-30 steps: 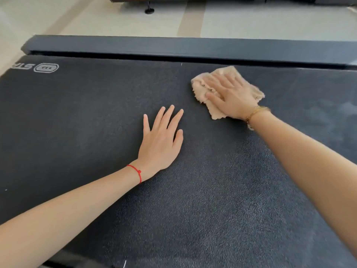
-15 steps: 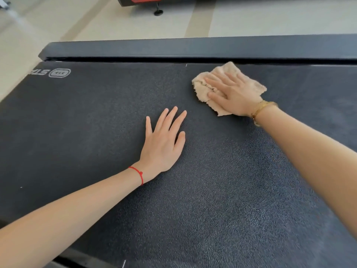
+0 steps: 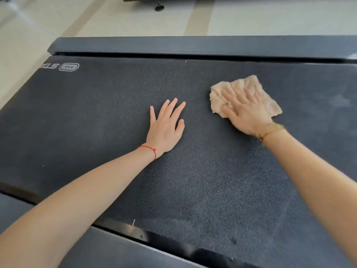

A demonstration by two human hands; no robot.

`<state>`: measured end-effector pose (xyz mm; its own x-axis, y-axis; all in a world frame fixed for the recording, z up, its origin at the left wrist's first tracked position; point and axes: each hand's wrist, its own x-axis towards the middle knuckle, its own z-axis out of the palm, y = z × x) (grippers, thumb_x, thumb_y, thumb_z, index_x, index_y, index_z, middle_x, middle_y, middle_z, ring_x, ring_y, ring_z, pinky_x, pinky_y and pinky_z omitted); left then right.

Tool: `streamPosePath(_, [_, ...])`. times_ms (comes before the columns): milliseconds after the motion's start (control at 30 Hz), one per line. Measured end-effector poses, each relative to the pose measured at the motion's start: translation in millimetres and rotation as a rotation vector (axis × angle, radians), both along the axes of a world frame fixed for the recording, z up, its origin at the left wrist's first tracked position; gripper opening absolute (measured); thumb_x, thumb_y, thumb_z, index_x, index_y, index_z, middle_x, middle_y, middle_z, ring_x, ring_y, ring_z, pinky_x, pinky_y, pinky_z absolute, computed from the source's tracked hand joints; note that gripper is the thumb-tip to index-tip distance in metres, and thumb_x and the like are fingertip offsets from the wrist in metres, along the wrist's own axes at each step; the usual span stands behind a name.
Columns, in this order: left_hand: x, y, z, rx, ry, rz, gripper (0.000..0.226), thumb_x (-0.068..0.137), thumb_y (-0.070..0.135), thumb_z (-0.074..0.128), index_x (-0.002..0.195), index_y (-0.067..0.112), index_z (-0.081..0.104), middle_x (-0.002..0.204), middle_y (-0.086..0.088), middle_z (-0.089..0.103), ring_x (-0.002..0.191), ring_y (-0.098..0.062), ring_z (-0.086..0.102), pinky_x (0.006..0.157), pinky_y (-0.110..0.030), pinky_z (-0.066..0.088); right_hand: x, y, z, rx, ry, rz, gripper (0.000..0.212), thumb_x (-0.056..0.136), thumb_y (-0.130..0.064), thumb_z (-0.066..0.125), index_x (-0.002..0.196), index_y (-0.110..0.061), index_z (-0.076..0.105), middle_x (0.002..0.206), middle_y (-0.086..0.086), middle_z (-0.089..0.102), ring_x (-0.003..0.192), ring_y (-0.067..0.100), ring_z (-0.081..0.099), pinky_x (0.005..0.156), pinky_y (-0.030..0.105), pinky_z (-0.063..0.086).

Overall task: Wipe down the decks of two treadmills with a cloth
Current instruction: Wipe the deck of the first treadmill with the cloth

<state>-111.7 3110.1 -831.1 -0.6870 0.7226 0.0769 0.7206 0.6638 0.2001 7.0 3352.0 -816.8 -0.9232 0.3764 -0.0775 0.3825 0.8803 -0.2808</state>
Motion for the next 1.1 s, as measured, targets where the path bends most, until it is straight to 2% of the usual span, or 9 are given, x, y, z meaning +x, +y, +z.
streamPosePath(167, [-0.4,-0.5,-2.5,0.009,0.035,-0.011,0.054,0.103,0.033,0.032,0.156,0.027,0.022,0.164,0.002,0.018,0.152,-0.019,0.008,0.119,-0.061,0.004,62.0,-61.0,-0.2,-0.024,0.068,0.196,0.055,0.101,-0.051,0.029,0.153,-0.039,0.018,0.162,-0.012,0.015,0.150,0.028,0.010,0.121,0.048,0.010])
streamPosePath(267, [-0.8,-1.4,-4.6,0.028,0.029,-0.012,0.054,0.103,0.033,0.032,0.156,0.027,0.022,0.164,0.001,0.018,0.152,-0.019,0.007,0.120,-0.060,0.003,59.6,-54.3,1.9,-0.028,0.103,0.220,0.054,0.102,-0.048,0.033,0.153,-0.035,0.020,0.161,-0.013,0.017,0.150,0.022,0.013,0.123,0.041,0.006])
streamPosePath(433, [-2.0,-1.3,-4.4,0.034,0.026,-0.010,0.054,0.104,0.035,0.031,0.156,0.028,0.021,0.164,0.002,0.017,0.152,-0.018,0.006,0.120,-0.060,0.002,21.9,-21.9,-0.6,0.027,0.084,0.078,0.054,0.103,-0.048,0.029,0.154,-0.033,0.019,0.162,-0.010,0.016,0.151,0.021,0.009,0.122,0.042,0.004])
streamPosePath(633, [-5.4,-0.6,-6.5,0.049,0.012,-0.013,0.054,0.103,0.037,0.030,0.156,0.028,0.021,0.164,0.002,0.016,0.152,-0.018,0.005,0.120,-0.059,0.002,-4.6,-5.8,-1.0,0.062,0.047,-0.051,0.066,0.095,-0.065,0.030,0.154,-0.037,0.016,0.163,-0.007,0.012,0.151,0.022,0.005,0.123,0.042,0.001])
streamPosePath(700, [-6.9,-0.4,-7.7,0.050,0.017,-0.018,0.054,0.103,0.037,0.029,0.156,0.028,0.021,0.164,0.002,0.016,0.152,-0.018,0.006,0.120,-0.060,0.002,-6.5,-3.2,-1.0,0.062,0.059,-0.052,0.061,0.099,-0.057,0.031,0.154,-0.036,0.018,0.163,-0.004,0.015,0.151,0.023,0.007,0.123,0.041,0.001])
streamPosePath(800, [-7.8,-0.9,-9.2,0.048,0.024,-0.022,0.055,0.103,0.038,0.029,0.156,0.028,0.020,0.164,0.001,0.016,0.152,-0.018,0.006,0.120,-0.060,0.002,-7.5,-3.9,-2.0,0.057,0.123,-0.057,0.050,0.104,-0.033,0.036,0.153,-0.031,0.025,0.161,0.002,0.024,0.150,0.027,0.012,0.122,0.041,0.003])
streamPosePath(900, [-8.2,-1.3,-9.6,0.052,0.022,-0.027,0.055,0.103,0.038,0.029,0.156,0.028,0.021,0.164,0.001,0.017,0.152,-0.019,0.006,0.120,-0.060,0.002,-6.8,-7.9,0.3,0.013,0.157,-0.037,0.054,0.100,-0.014,0.044,0.152,-0.023,0.029,0.158,0.006,0.029,0.149,0.030,0.015,0.122,0.044,0.004])
streamPosePath(1033, [-7.7,-1.3,-10.1,0.053,0.017,-0.029,0.055,0.103,0.038,0.028,0.156,0.028,0.020,0.164,0.001,0.016,0.152,-0.019,0.006,0.120,-0.061,0.002,11.4,-14.7,6.3,-0.034,0.131,-0.007,0.059,0.098,-0.010,0.049,0.152,-0.023,0.030,0.160,0.005,0.024,0.147,0.037,0.016,0.120,0.046,0.016])
streamPosePath(1100, [-7.5,-1.2,-10.2,0.051,0.020,-0.031,0.055,0.103,0.037,0.029,0.156,0.028,0.021,0.164,0.001,0.016,0.152,-0.019,0.006,0.120,-0.061,0.001,29.0,-24.4,10.1,-0.058,0.173,0.061,0.059,0.096,-0.004,0.048,0.151,-0.022,0.033,0.159,0.006,0.026,0.146,0.034,0.020,0.120,0.038,0.010])
